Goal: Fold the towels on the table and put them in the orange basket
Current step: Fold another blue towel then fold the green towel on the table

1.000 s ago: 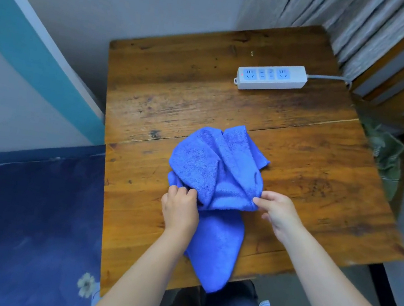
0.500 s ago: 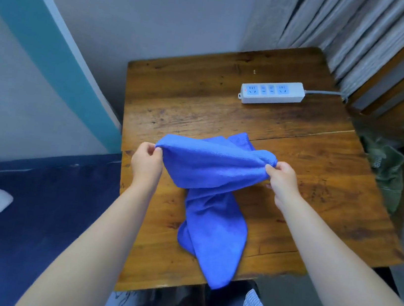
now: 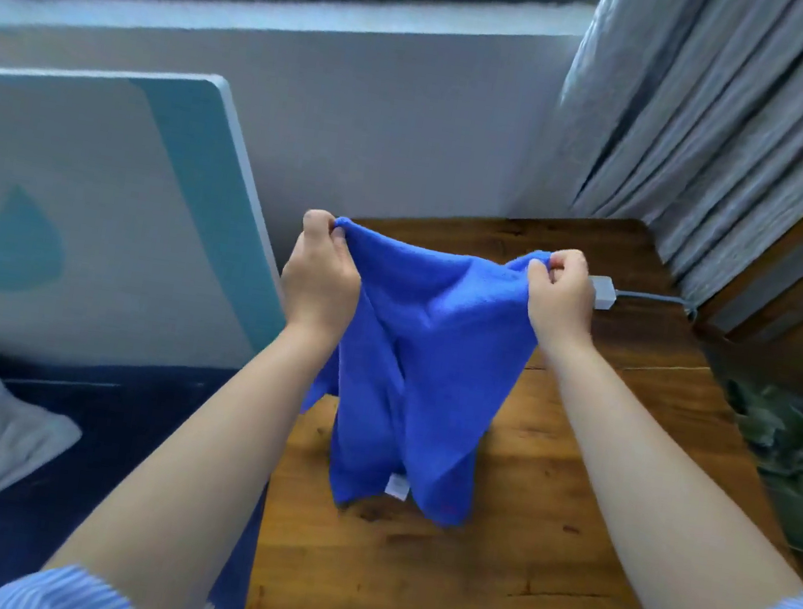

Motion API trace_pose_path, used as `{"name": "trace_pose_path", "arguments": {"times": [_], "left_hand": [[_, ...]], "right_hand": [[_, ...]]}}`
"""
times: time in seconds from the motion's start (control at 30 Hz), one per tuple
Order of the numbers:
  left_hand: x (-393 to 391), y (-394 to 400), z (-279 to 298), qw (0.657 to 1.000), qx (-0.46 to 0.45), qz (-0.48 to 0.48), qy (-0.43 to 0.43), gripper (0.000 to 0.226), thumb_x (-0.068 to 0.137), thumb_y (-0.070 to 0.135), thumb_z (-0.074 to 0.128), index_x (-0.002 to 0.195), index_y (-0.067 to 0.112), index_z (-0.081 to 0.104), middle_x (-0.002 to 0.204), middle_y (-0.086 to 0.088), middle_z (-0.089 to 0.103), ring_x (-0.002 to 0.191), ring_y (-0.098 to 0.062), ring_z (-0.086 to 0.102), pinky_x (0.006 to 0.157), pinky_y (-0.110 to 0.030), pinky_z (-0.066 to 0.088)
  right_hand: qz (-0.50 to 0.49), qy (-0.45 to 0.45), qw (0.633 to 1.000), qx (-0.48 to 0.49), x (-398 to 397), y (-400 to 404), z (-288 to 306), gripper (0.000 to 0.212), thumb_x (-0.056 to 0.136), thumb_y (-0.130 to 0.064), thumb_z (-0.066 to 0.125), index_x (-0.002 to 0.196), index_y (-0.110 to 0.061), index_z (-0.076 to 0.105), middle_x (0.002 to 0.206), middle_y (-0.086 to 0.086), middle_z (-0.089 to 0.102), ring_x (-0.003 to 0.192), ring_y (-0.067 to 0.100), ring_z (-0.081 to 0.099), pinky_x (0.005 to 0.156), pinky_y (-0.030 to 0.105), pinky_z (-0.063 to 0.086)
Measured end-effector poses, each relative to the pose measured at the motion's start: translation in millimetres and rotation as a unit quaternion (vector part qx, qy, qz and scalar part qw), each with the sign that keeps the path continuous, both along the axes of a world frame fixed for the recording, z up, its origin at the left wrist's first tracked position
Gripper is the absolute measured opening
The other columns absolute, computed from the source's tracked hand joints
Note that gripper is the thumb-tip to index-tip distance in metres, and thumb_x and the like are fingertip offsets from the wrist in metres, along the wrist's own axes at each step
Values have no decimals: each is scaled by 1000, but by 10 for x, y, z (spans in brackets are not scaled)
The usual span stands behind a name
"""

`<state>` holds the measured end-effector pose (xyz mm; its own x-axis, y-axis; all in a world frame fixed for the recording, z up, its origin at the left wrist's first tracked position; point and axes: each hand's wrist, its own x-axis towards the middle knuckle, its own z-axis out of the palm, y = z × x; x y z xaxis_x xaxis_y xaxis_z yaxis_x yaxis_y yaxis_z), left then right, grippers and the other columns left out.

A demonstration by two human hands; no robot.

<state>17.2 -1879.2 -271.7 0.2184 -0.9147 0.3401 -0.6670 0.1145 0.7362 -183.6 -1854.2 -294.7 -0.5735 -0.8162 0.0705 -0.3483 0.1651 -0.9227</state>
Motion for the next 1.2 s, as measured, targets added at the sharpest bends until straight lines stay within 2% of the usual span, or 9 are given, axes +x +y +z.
{"name": "trace_pose_path", "arguments": {"times": [0.13,0.3,0.4,0.63,0.73,0.83,1.0,1.1,1.2], "left_hand": [[166,-98,133,985,14,-14,-171,24,97,17,34,107,1,49,98,-21,61,87,-39,57,67,-37,33],[288,199,-529,902,193,-114,-370,20,98,20,33,105,11,50,107,-15,61,97,-32,58,74,-35,40],[282,534,-1068,855,285,-173,-398,12,97,18,31,94,17,43,108,-11,60,99,-29,56,69,-31,31],[271,1119,-1738,744,442,-318,-386,25,90,9,34,103,11,56,110,-10,58,100,-30,54,78,-36,45],[340,1193,-1843,805,453,-223,-311,29,90,5,32,106,11,54,107,-12,57,96,-30,53,78,-35,45],[423,1196,-1922,857,471,-89,-187,34,89,0,30,114,6,52,110,-14,59,96,-30,53,72,-32,41],[428,1137,-2012,859,499,-59,-101,30,91,2,32,112,3,53,114,-18,58,99,-30,53,77,-32,41],[349,1141,-2057,845,509,-87,-140,18,95,17,38,95,4,51,110,-18,60,104,-32,54,81,-35,42],[279,1159,-2095,830,533,-73,-149,23,94,18,39,103,0,52,113,-18,59,109,-34,53,87,-35,42]], "right_hand": [[28,39,999,0,-59,18,148,4,88,-7,46,85,-10,46,63,-7,40,58,7,37,44,4,33],[51,69,980,180,-159,370,-439,10,88,-8,47,94,-2,53,83,9,49,79,21,43,52,27,29],[73,95,944,308,-189,694,-916,3,88,-7,45,84,-7,45,83,10,48,79,24,42,65,29,29],[99,22,902,420,-129,1205,-1525,36,78,-2,55,56,-15,28,57,2,36,62,23,39,50,33,21],[79,-102,909,397,-143,1330,-1596,39,78,-1,62,54,-15,33,53,4,37,45,15,38,41,24,29],[56,-174,910,372,-180,1405,-1649,33,87,-11,57,57,-14,42,60,5,45,50,15,40,30,12,27],[61,-191,902,382,-169,1441,-1715,24,89,-7,51,67,-15,50,64,5,49,56,15,42,29,12,27],[80,-197,899,383,-132,1423,-1728,28,87,-2,53,62,-14,52,60,4,48,54,13,42,29,12,24],[61,-179,909,372,-126,1388,-1735,31,86,1,53,58,-12,51,54,5,43,50,13,37,30,10,24]]}}
